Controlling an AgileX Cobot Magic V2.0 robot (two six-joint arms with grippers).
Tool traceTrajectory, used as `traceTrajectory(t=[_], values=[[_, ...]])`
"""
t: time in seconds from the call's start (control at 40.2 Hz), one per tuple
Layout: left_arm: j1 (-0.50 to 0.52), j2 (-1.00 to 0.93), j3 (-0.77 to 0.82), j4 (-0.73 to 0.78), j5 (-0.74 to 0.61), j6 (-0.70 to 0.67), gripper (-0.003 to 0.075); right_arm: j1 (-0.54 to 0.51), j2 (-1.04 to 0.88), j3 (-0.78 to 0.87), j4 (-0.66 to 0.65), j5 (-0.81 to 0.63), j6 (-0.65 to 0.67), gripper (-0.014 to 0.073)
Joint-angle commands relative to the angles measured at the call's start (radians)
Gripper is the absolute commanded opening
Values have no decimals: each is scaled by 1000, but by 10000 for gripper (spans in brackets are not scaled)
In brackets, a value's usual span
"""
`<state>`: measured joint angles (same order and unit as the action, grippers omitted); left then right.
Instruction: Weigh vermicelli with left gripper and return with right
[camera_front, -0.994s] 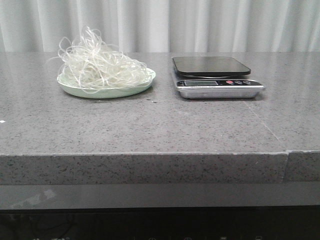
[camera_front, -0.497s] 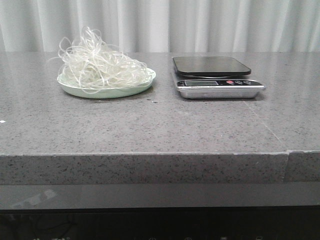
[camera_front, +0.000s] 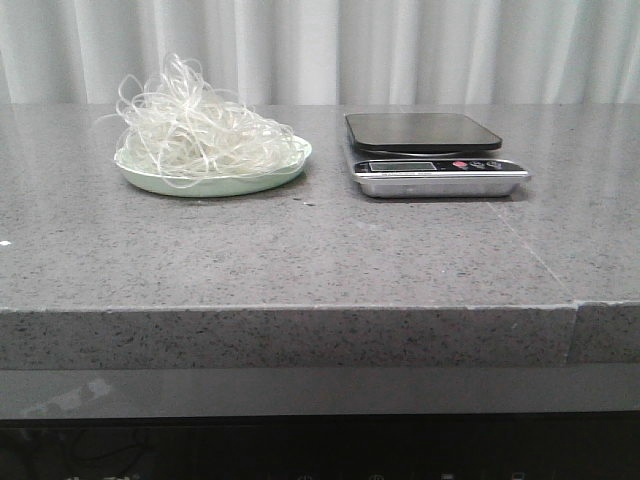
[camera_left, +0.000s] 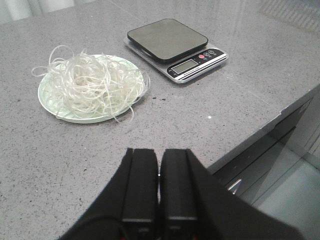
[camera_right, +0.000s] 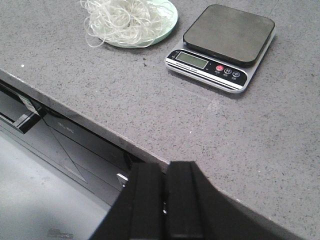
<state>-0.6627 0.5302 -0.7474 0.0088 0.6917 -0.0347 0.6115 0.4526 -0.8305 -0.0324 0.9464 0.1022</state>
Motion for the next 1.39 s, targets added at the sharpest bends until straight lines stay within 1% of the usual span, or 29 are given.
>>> traceTrajectory(t=[0.0,0.249,0.323,0.423,0.572,0.696,0.82,0.994,1.168,1.367], values=[[-6,3,-26,-9,-66,-7,156,-4,6,-21,-12,-63,3,164],[-6,3,-26,-9,-66,-7,156,-4,6,-21,-12,-63,3,164],[14,-1,-26,-9,-68,-7,156,-4,6,-21,-12,-63,3,164],[78,-23,-26,-2,-68,-7,156,-4,6,-21,-12,-63,3,164],[239,-92,19,-2,-100,-7,156,-4,6,-21,-12,-63,3,164],[359,-180,120,18,-183,-7,156,-4,6,-21,-12,-63,3,164],[473,-288,255,22,-276,-7,156,-4,6,-21,-12,-63,3,164],[586,-428,426,22,-368,-7,156,-4,6,-21,-12,-63,3,164],[642,-520,575,22,-442,-7,156,-4,6,-21,-12,-63,3,164],[647,-559,713,10,-600,-7,156,-4,6,-21,-12,-61,3,164]])
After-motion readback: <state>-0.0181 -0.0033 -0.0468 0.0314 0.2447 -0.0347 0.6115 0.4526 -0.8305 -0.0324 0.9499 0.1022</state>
